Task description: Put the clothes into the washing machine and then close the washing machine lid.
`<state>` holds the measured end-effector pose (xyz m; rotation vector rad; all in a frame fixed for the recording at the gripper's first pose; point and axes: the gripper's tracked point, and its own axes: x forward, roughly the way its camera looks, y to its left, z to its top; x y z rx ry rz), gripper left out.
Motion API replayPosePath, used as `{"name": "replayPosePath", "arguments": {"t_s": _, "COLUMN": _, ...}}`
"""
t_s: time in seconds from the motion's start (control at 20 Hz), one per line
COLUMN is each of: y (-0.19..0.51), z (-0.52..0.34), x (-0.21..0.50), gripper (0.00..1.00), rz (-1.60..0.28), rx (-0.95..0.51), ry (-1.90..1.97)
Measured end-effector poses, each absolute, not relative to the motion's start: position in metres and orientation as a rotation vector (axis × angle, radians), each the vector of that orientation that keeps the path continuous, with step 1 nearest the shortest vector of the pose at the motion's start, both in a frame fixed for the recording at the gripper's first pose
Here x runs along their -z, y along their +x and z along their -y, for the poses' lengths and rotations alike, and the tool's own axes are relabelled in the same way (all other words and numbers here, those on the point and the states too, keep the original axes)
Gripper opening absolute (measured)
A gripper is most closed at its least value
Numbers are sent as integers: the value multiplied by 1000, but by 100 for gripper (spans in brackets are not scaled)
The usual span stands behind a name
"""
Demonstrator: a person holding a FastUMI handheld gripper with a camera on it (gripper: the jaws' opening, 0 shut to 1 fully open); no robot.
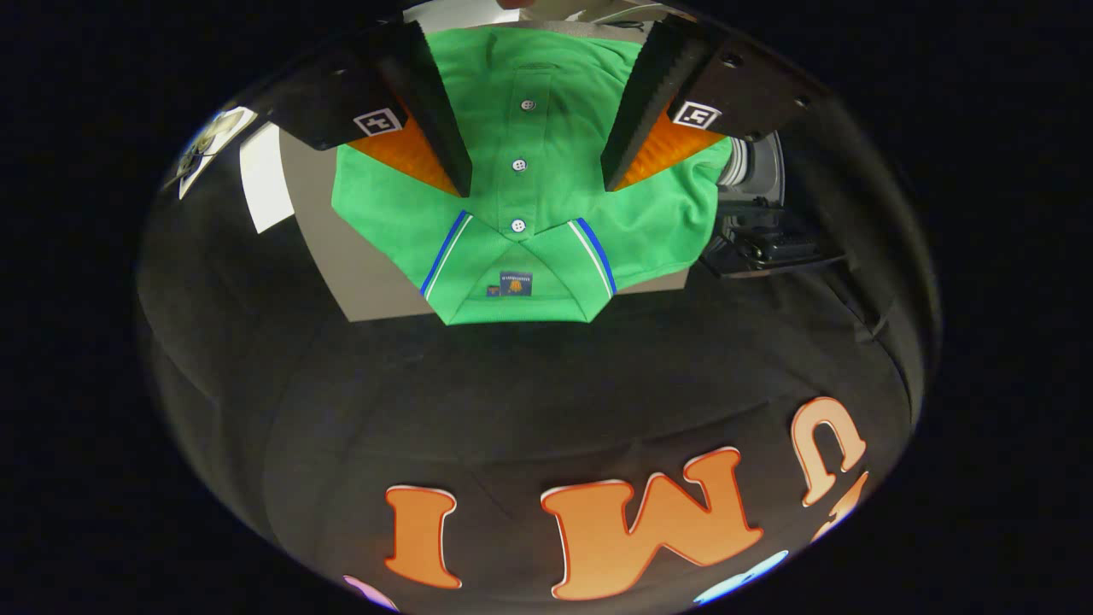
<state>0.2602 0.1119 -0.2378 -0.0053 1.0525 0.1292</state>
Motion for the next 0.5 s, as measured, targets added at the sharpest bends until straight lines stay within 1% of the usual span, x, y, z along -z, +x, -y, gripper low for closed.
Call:
{"name": "replayPosePath", "arguments": {"t_s": 0.25, "y": 258, "z": -100, "x": 269, "gripper": 98, "rz": -1247, "rx": -99, "ry": -23}}
{"name": "replayPosePath", "arguments": {"t_s": 0.5, "y": 260, "z": -103, "x": 275, "gripper": 97, "rz": -1340, "rx": -136, "ry": -104}}
